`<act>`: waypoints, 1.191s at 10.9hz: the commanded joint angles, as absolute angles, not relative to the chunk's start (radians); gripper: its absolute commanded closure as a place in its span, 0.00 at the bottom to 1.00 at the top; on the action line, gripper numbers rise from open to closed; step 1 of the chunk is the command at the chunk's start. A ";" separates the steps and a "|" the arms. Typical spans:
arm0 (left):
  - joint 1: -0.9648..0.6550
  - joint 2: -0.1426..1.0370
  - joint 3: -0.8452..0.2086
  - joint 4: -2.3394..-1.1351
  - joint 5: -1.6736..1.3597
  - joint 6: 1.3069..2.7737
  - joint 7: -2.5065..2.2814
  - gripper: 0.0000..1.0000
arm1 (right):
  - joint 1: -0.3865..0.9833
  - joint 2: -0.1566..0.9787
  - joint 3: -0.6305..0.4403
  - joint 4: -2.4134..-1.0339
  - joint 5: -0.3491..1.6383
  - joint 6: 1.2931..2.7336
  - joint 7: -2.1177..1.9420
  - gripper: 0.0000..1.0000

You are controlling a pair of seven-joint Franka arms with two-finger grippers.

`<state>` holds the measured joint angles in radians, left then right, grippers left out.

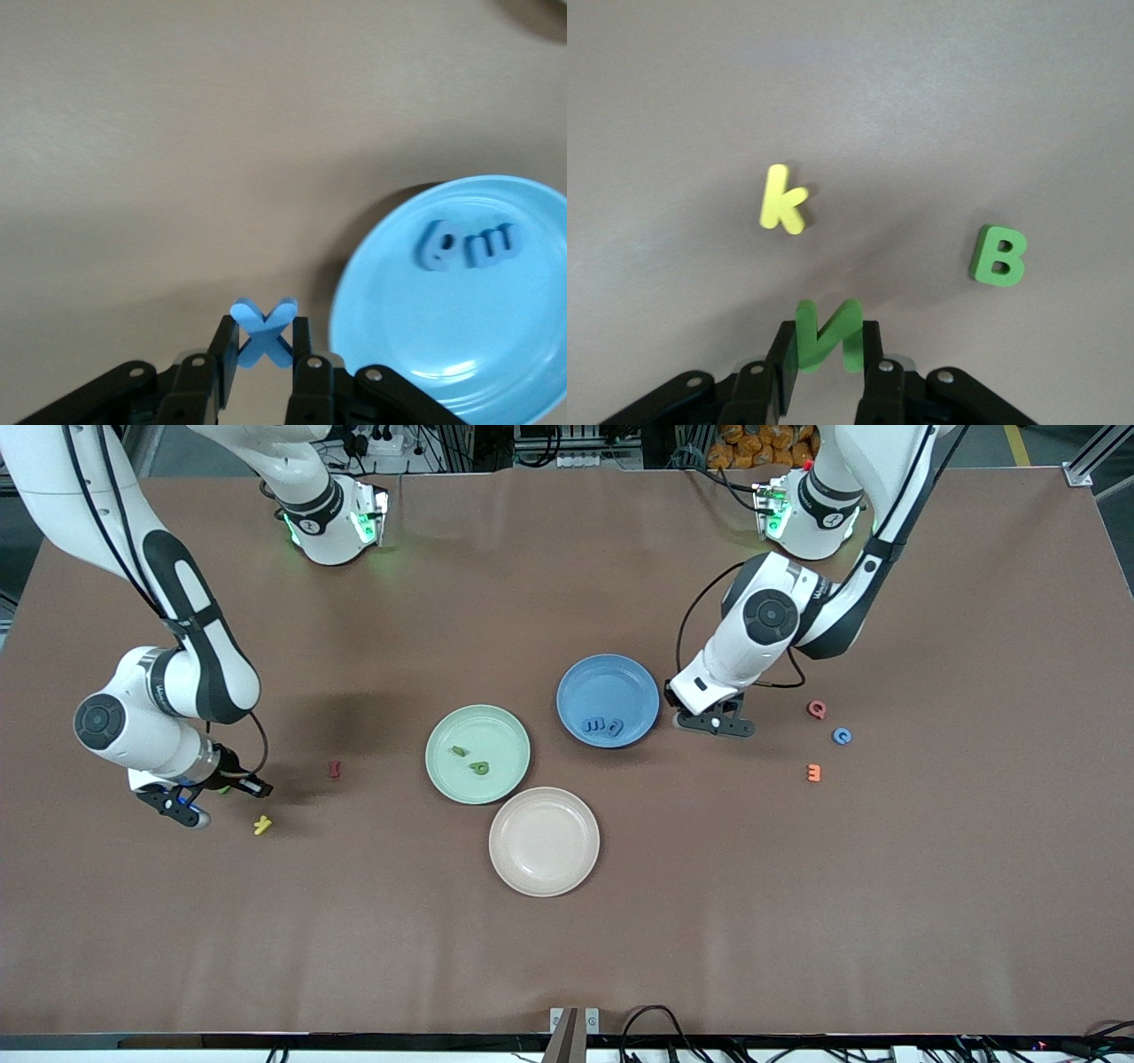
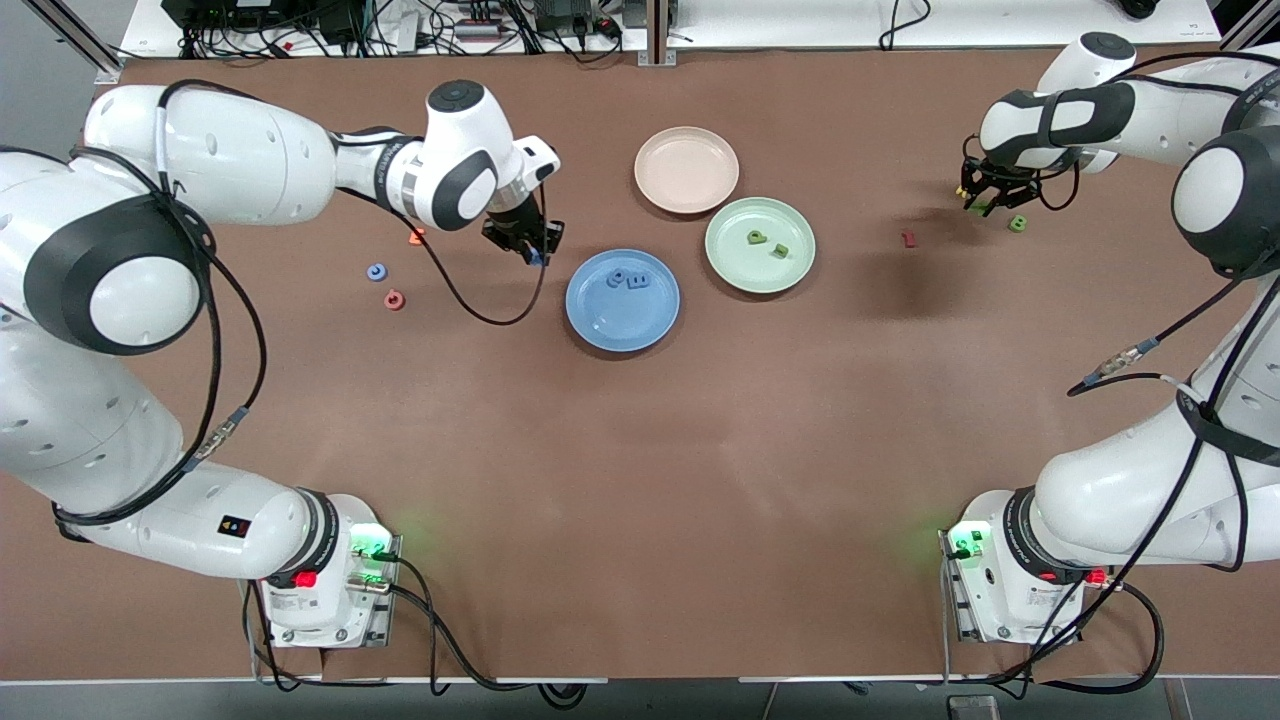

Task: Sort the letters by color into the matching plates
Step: 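Carry the blue 'x' onto the blue plate while the right gripper carries green 'n'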

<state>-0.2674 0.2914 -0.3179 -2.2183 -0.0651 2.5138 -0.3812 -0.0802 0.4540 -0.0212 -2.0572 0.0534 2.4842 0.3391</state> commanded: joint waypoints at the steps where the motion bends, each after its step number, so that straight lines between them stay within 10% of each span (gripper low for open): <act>1: -0.297 0.345 -0.357 -2.143 -0.077 2.497 -0.510 1.00 | -0.043 0.426 -0.012 -2.051 0.046 2.464 0.331 0.76; 13: -0.396 0.434 -0.385 -2.074 0.046 2.525 -0.807 1.00 | 0.196 0.403 -0.009 -2.013 0.054 2.393 0.394 0.76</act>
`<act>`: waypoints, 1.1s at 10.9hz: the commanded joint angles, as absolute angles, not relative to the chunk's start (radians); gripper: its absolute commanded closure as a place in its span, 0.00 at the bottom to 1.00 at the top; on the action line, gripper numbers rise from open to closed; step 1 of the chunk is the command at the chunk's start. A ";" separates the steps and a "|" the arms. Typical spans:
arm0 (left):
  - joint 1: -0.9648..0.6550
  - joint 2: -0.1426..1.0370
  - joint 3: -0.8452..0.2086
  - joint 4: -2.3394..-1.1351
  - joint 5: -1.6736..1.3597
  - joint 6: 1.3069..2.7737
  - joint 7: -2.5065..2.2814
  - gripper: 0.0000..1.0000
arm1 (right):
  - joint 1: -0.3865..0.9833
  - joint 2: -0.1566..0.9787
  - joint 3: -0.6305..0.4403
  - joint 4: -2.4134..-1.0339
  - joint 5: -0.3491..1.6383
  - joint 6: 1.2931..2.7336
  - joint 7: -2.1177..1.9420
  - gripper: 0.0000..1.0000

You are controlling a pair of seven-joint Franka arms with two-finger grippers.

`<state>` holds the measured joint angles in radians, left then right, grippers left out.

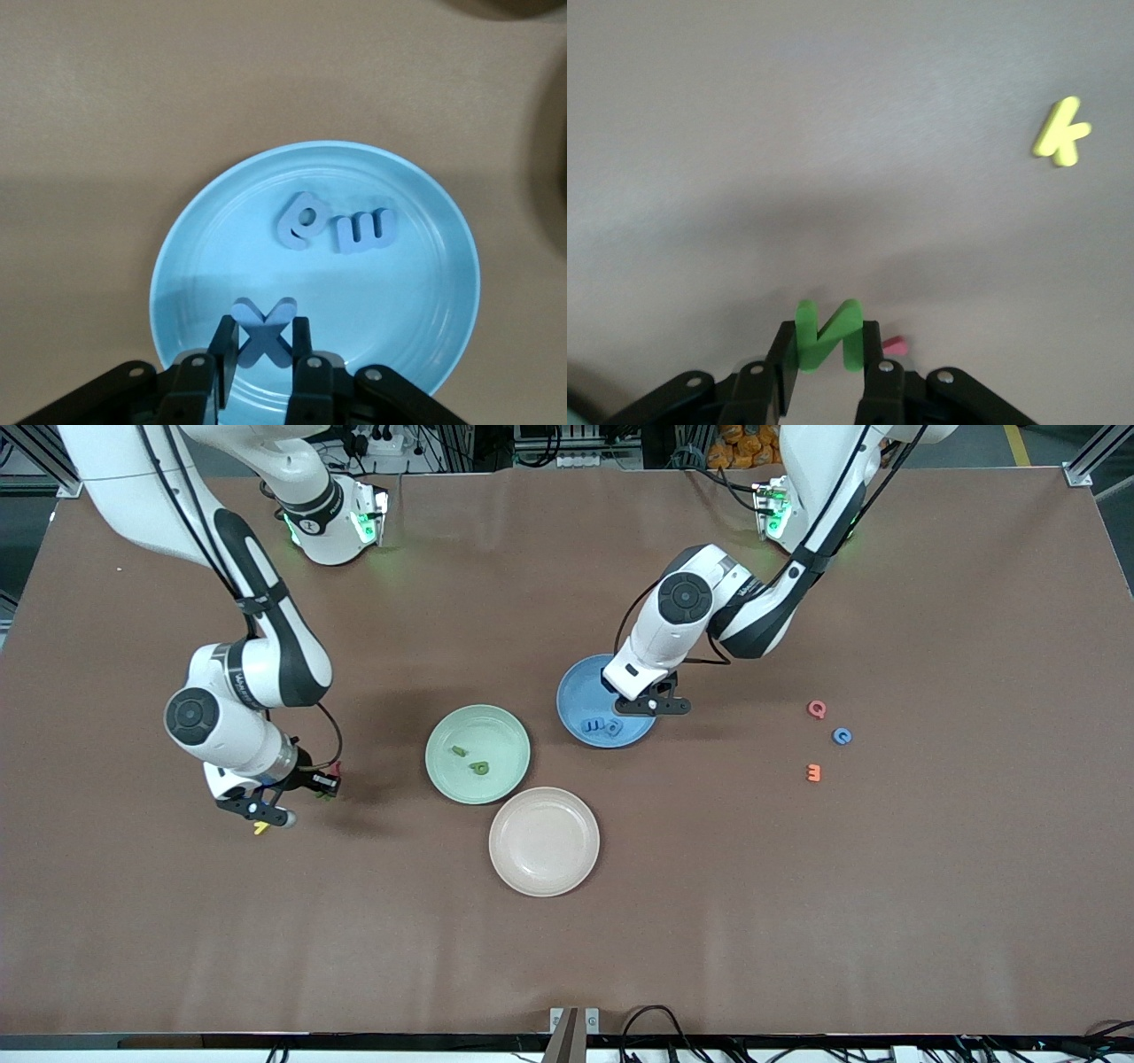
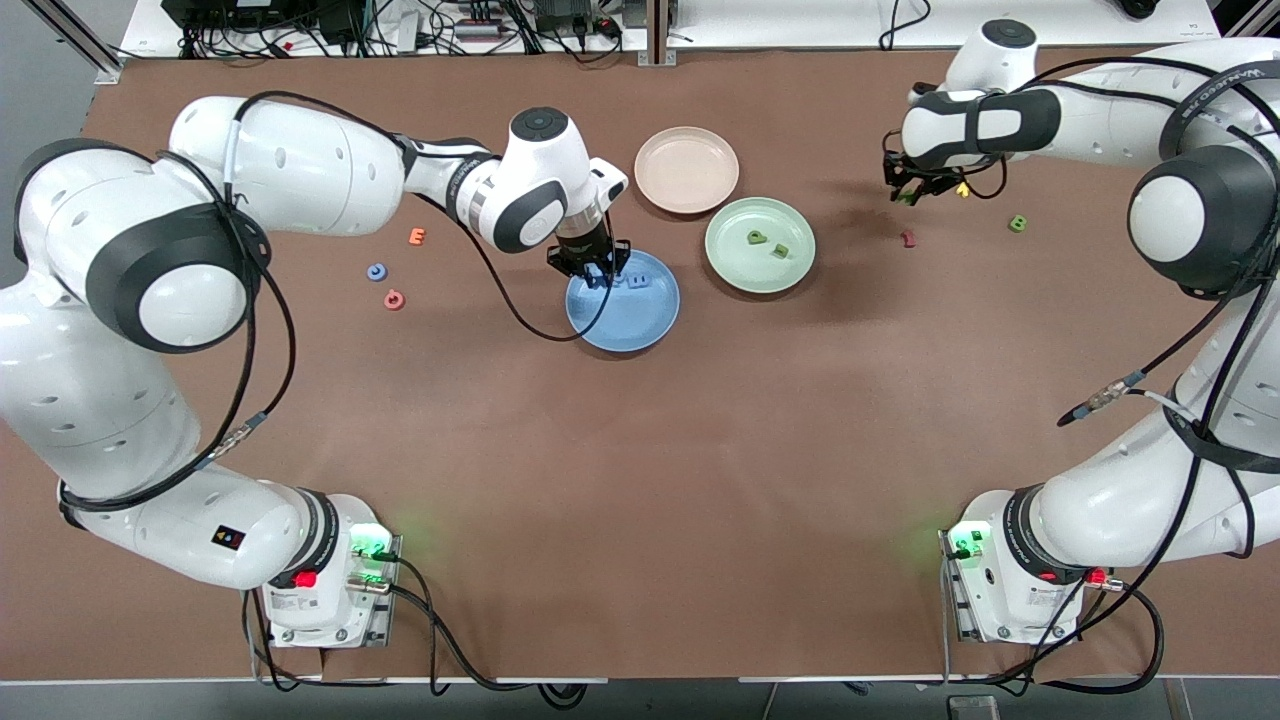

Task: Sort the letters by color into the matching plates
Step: 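Carry the blue 'x' onto the blue plate while the right gripper carries green 'n'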

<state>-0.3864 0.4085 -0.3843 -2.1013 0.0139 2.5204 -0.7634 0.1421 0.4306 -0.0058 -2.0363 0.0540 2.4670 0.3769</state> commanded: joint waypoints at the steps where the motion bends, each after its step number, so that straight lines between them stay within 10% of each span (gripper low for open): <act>1: -0.396 0.437 -0.387 -2.068 0.046 2.525 -0.808 1.00 | 0.222 0.403 -0.008 -1.988 0.054 2.347 0.396 0.76; 4: -0.400 0.460 -0.387 -2.045 0.046 2.525 -0.850 0.94 | 0.310 0.403 -0.008 -1.954 0.054 2.310 0.437 0.75; 5: -0.399 0.462 -0.387 -2.042 0.046 2.525 -0.850 0.74 | 0.334 0.405 -0.008 -1.954 0.054 2.310 0.439 0.75; 7: -0.397 0.456 -0.385 -2.042 0.046 2.520 -0.850 0.00 | 0.385 0.411 -0.008 -1.951 0.054 2.310 0.449 0.75; 12: -0.359 0.428 -0.385 -2.042 0.107 2.458 -0.824 0.00 | 0.508 0.445 -0.008 -1.905 0.058 2.310 0.465 0.75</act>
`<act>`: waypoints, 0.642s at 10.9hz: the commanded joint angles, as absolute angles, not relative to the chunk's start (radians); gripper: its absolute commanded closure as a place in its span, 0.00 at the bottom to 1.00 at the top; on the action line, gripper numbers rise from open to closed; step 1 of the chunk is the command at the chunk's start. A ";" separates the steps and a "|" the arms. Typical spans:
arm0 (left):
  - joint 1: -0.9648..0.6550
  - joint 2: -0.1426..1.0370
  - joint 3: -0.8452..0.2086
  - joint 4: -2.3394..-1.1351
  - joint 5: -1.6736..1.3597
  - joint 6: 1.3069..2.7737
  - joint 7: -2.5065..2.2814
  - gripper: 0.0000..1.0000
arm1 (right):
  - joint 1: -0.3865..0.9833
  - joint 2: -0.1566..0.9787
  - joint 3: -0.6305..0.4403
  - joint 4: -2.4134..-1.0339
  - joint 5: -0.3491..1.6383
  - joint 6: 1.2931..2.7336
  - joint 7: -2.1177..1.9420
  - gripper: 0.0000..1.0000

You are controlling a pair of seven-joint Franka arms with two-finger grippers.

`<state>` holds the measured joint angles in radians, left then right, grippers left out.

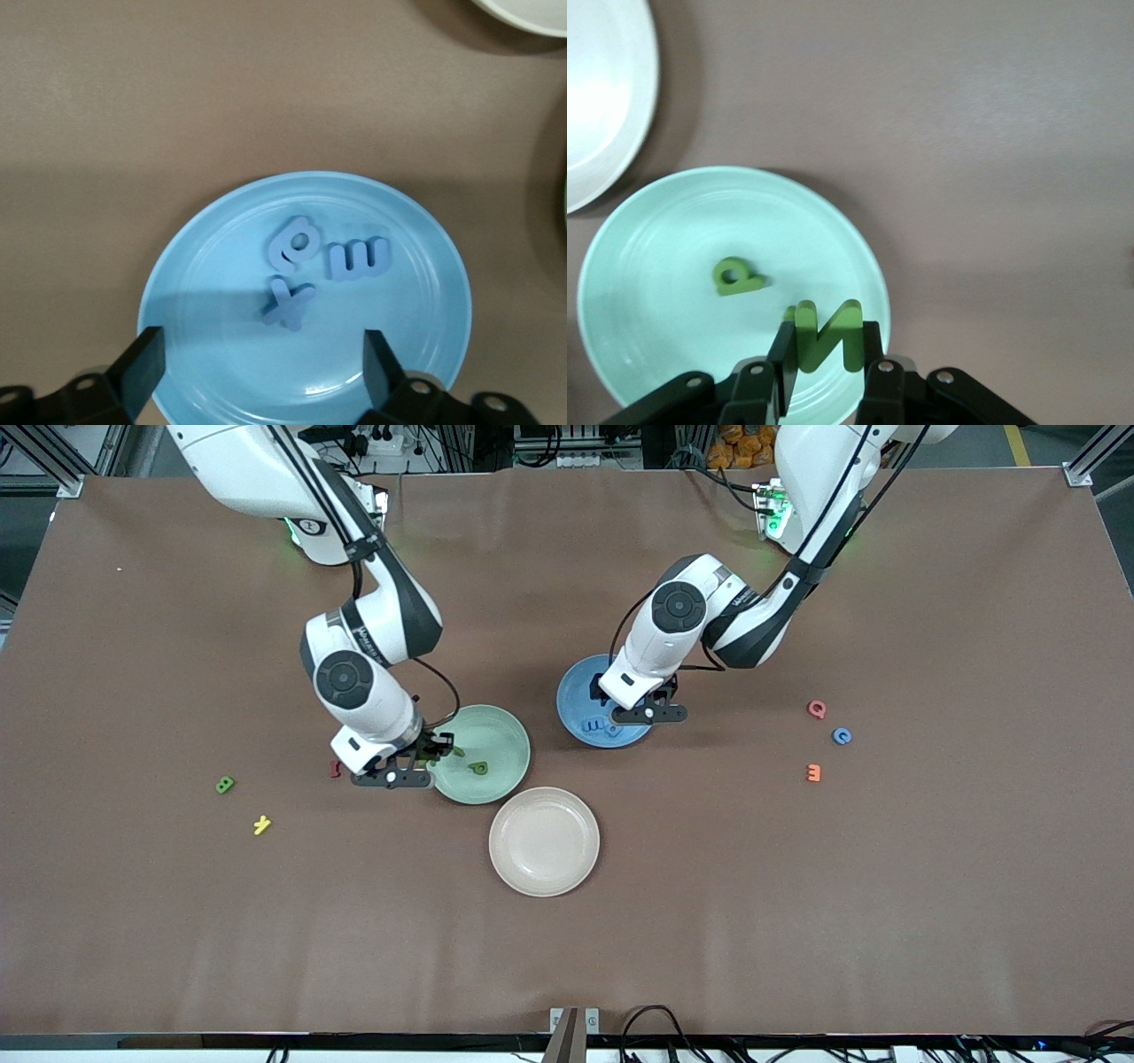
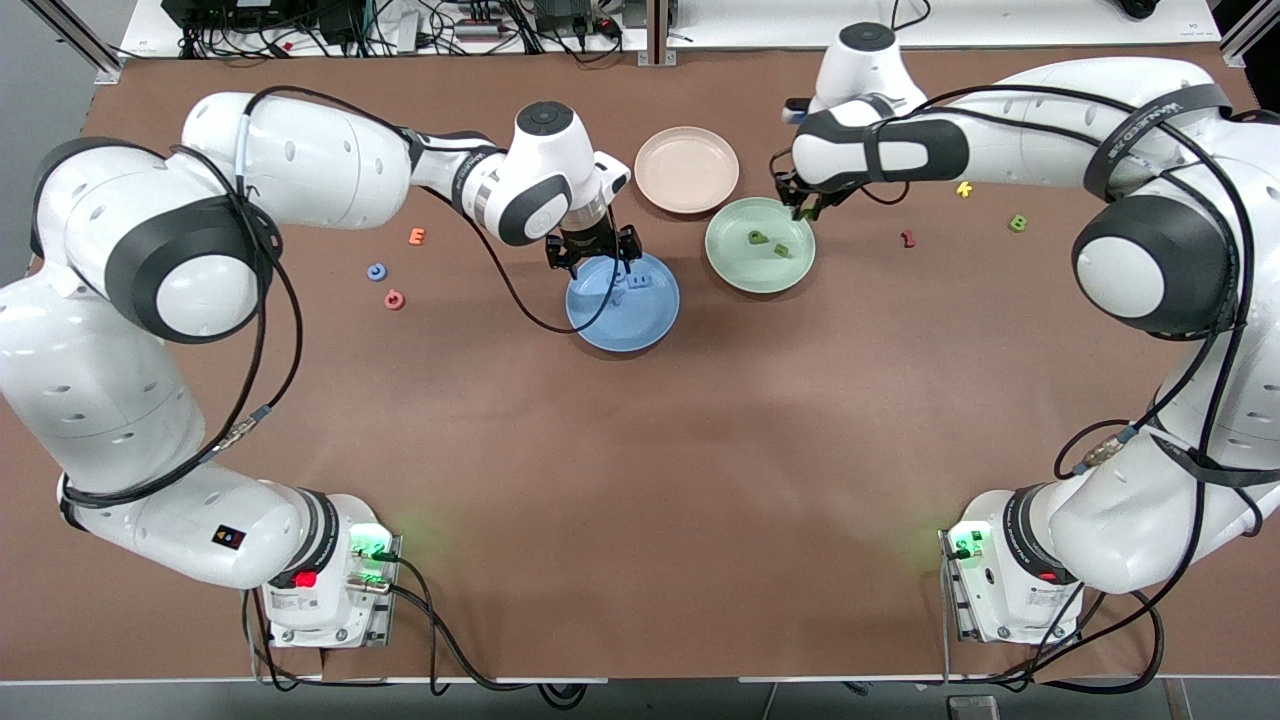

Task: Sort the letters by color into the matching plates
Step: 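Open both grippers to release the letters onto their plates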

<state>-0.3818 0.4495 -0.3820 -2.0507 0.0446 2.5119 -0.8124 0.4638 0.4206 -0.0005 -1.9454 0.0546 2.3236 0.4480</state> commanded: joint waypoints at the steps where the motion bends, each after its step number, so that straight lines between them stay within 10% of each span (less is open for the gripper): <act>1: -0.338 0.416 -0.387 -2.043 0.127 2.444 -0.821 0.00 | 0.529 0.463 -0.008 -1.887 0.058 2.310 0.475 0.75; 6: -0.252 0.322 -0.385 -2.057 0.130 2.324 -0.643 0.00 | 0.566 0.515 -0.005 -1.839 0.060 2.310 0.479 0.71; 7: -0.233 0.307 -0.384 -2.074 0.130 2.322 -0.591 0.00 | 0.568 0.514 -0.005 -1.836 0.061 2.310 0.480 0.13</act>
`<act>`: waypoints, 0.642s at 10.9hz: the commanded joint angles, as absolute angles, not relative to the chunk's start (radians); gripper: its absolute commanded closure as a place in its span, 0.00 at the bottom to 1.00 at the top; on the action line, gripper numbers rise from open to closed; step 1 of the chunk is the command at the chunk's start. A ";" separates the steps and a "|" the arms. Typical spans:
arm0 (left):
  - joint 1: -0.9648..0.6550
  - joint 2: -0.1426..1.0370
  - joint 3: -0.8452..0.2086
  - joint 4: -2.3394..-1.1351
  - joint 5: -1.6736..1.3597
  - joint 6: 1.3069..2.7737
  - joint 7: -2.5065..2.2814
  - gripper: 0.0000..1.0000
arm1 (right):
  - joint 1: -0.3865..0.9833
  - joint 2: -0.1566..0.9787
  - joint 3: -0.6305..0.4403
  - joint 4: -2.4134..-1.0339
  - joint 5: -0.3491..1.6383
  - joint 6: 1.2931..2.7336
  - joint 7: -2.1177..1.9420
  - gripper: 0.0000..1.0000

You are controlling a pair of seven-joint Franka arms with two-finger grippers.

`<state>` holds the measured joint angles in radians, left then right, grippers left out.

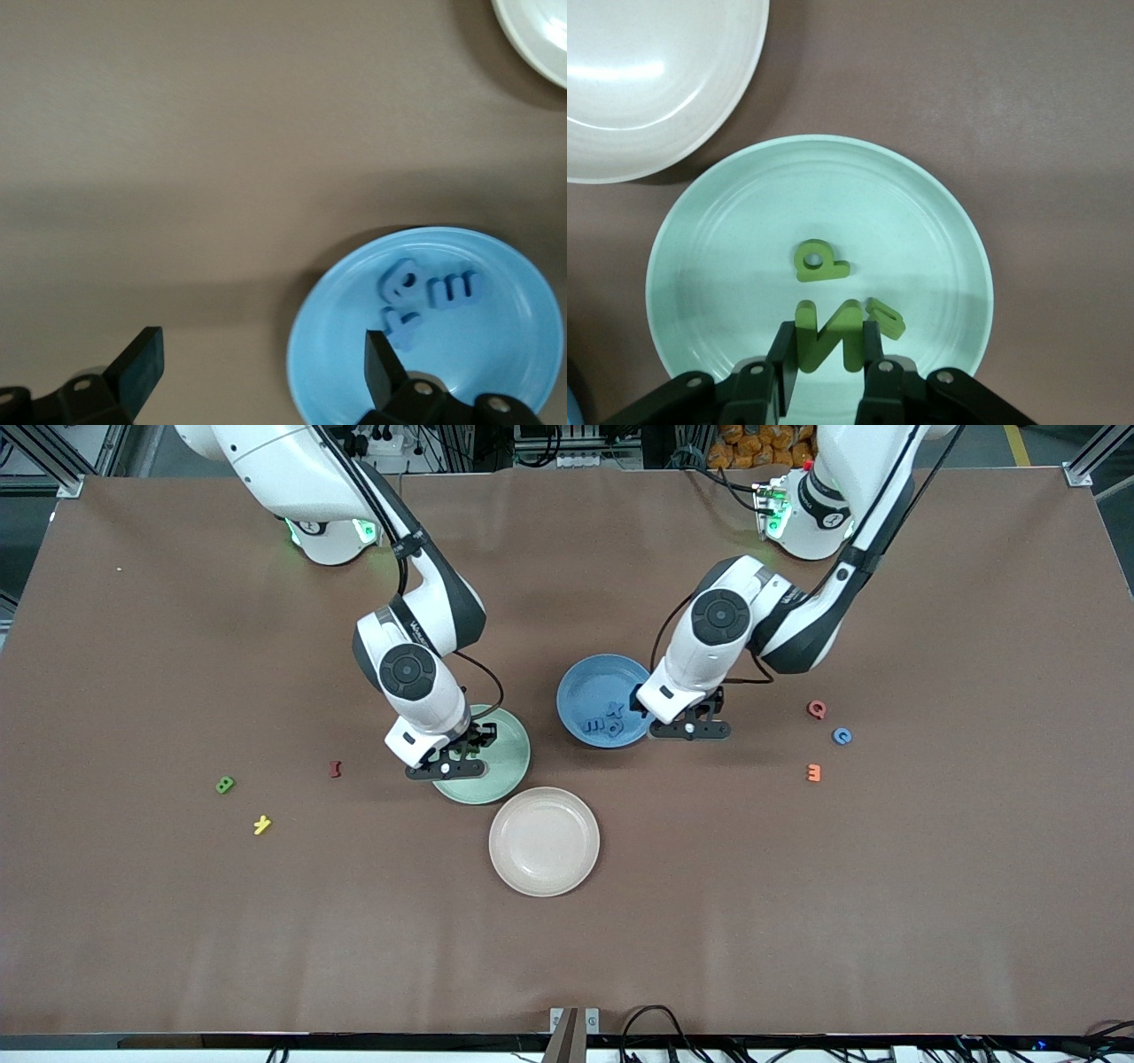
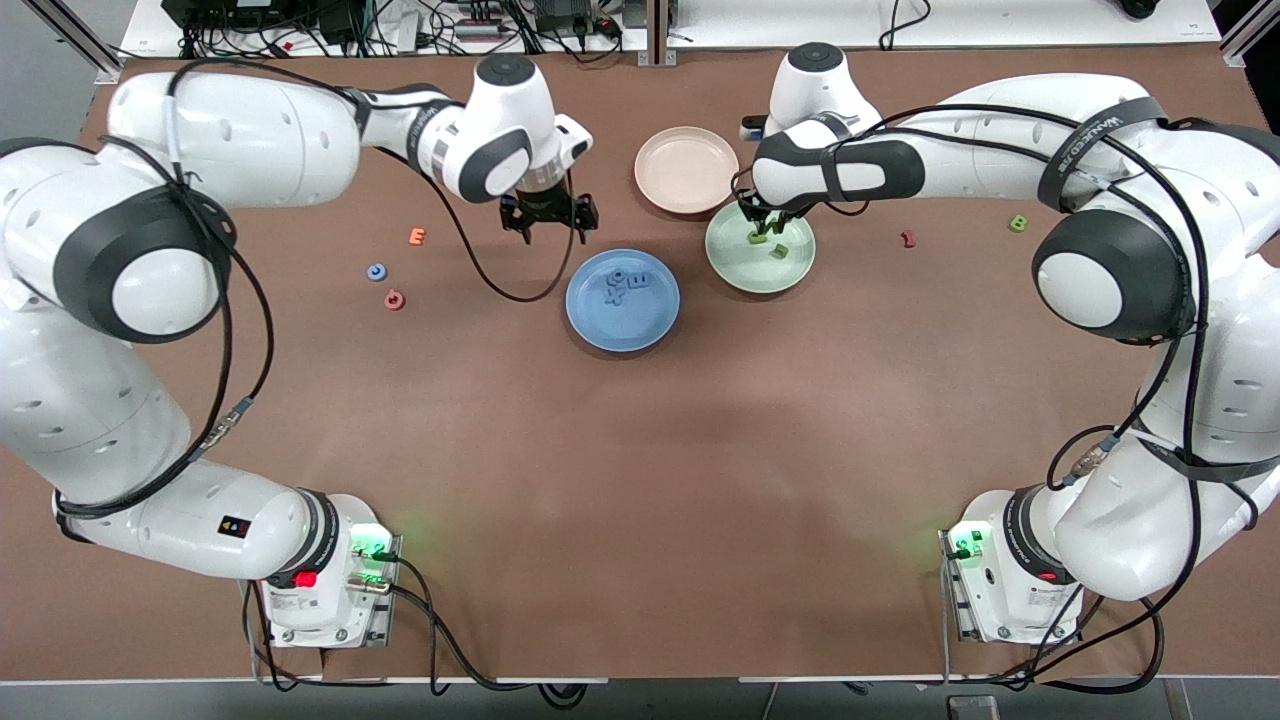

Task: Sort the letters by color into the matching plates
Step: 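Open both grippers to release the letters onto their plates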

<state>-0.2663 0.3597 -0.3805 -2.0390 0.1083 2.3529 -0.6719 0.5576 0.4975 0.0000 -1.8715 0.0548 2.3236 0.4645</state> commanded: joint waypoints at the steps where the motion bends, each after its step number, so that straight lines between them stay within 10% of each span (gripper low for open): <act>1: -0.218 0.284 -0.373 -2.095 0.130 2.322 -0.528 0.00 | 0.568 0.514 -0.005 -1.832 0.060 2.310 0.483 0.00; 7: -0.164 0.219 -0.253 -2.178 0.130 2.332 -0.234 0.00 | 0.549 0.506 -0.011 -1.767 0.058 2.179 0.480 0.00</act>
<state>-0.1684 0.2728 -0.2992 -2.1238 0.1113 2.3298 -0.3256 0.5588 0.5052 -0.0045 -1.8217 0.0549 2.2675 0.4673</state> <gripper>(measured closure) 0.000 0.000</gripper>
